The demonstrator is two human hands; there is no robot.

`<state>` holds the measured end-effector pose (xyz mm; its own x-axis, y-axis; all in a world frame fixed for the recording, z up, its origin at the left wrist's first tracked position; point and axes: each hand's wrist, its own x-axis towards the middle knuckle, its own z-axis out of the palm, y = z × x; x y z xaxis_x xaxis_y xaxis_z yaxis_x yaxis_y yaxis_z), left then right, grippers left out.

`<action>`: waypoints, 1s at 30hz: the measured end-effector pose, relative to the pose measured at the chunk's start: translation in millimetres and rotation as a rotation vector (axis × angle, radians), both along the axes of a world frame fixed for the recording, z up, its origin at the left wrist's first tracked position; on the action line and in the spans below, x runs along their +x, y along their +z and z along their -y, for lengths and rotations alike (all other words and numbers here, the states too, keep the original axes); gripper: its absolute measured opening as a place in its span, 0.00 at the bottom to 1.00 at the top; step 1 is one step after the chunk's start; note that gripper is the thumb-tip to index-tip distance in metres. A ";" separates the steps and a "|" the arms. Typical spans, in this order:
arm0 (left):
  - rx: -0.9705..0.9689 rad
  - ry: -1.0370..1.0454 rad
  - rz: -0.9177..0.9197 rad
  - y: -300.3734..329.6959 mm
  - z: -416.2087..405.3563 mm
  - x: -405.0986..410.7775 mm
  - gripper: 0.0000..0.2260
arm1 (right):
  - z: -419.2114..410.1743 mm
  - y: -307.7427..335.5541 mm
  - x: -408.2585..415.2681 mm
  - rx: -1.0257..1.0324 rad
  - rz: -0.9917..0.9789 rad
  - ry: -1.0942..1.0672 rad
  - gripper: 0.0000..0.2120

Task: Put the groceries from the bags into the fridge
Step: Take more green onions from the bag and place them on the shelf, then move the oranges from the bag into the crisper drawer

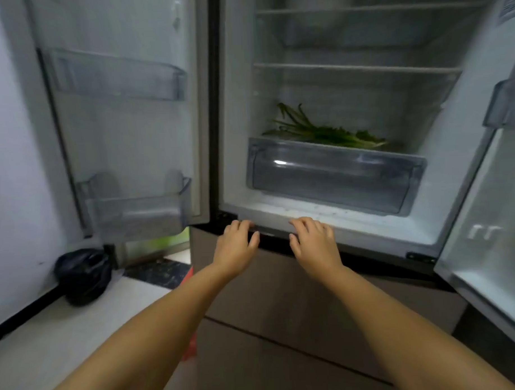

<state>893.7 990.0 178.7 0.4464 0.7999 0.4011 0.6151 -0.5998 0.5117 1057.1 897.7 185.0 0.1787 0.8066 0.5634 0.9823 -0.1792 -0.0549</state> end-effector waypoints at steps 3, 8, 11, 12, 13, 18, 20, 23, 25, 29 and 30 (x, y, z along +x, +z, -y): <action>-0.042 0.069 -0.011 -21.9 10.1 -45.7 0.17 | 4.1 -19.2 -29.9 -0.027 0.012 0.053 0.16; -0.064 0.197 -0.071 -42.2 32.6 -144.8 0.17 | 0.4 -52.1 -104.7 -0.068 -0.013 0.122 0.15; -0.070 0.280 -0.109 -52.2 50.7 -215.6 0.16 | 1.5 -69.0 -166.1 -0.085 -0.025 0.188 0.15; -0.073 0.305 -0.115 -54.8 58.9 -239.5 0.17 | 4.0 -73.8 -188.0 -0.080 -0.023 0.212 0.14; -0.085 0.326 -0.119 -57.6 69.0 -263.4 0.17 | 8.6 -78.6 -210.4 -0.086 -0.021 0.228 0.13; -0.119 0.421 -0.184 -75.5 144.0 -393.0 0.18 | 39.2 -103.3 -333.9 -0.173 -0.073 0.371 0.19; -0.131 0.487 -0.231 -83.3 170.9 -453.5 0.18 | 48.7 -112.1 -389.1 -0.215 -0.092 0.456 0.16; -0.172 0.632 -0.231 -92.5 199.2 -542.0 0.18 | 64.1 -121.6 -471.2 -0.245 -0.094 0.586 0.16; -0.190 0.716 -0.226 -97.5 212.7 -591.4 0.18 | 72.4 -126.6 -520.4 -0.253 -0.064 0.682 0.18; -0.232 0.830 -0.216 -108.5 231.6 -664.6 0.17 | 69.6 -127.6 -604.1 -0.314 0.003 0.816 0.16; -0.246 0.852 -0.209 -112.3 235.0 -680.4 0.17 | 65.9 -127.6 -623.8 -0.326 0.015 0.845 0.17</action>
<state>213.3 755.0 66.4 -0.2901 0.9447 0.1530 0.8949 0.2110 0.3933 433.3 831.9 57.4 -0.5511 0.7857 0.2811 0.7938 0.5975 -0.1139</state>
